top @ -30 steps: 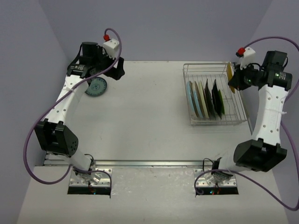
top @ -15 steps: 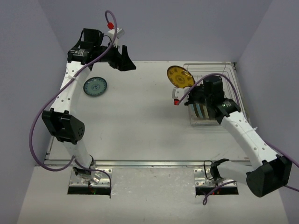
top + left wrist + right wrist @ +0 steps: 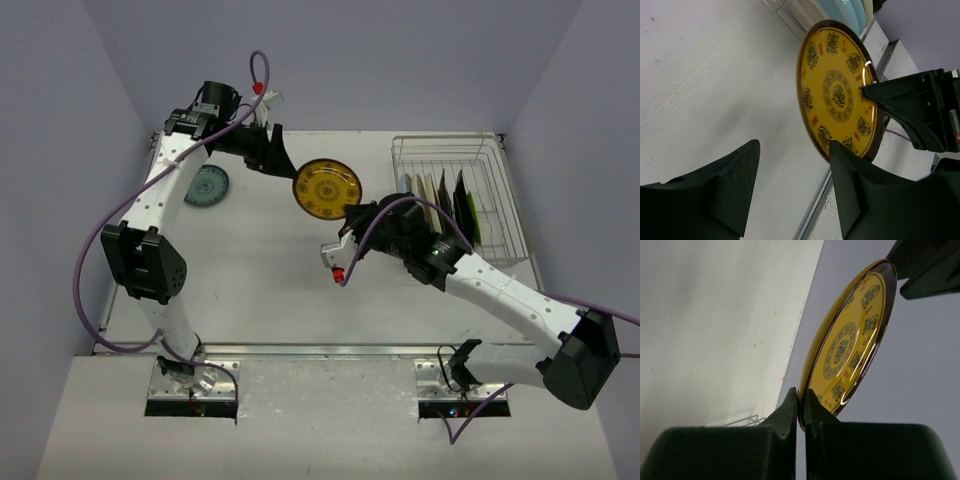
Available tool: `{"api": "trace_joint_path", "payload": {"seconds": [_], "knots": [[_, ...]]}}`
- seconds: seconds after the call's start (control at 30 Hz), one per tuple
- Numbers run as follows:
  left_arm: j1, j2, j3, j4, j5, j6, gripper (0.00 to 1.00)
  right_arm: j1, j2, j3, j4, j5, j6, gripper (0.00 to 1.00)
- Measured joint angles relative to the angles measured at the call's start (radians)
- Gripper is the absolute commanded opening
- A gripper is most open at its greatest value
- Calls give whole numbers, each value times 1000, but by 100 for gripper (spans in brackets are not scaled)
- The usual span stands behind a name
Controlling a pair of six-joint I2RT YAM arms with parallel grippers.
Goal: Unload the plates from the dish rack
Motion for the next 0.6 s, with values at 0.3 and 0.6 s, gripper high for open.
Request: {"api": "trace_joint_path", "payload": {"seconds": [0.3,0.6], "knots": [[-35,0,-97,-19,-6,31,44,104,68,-30,28,117,-28,0],[-35,0,-160,-14,-40,38,13,116,71,-88,155,173,-63,1]]}}
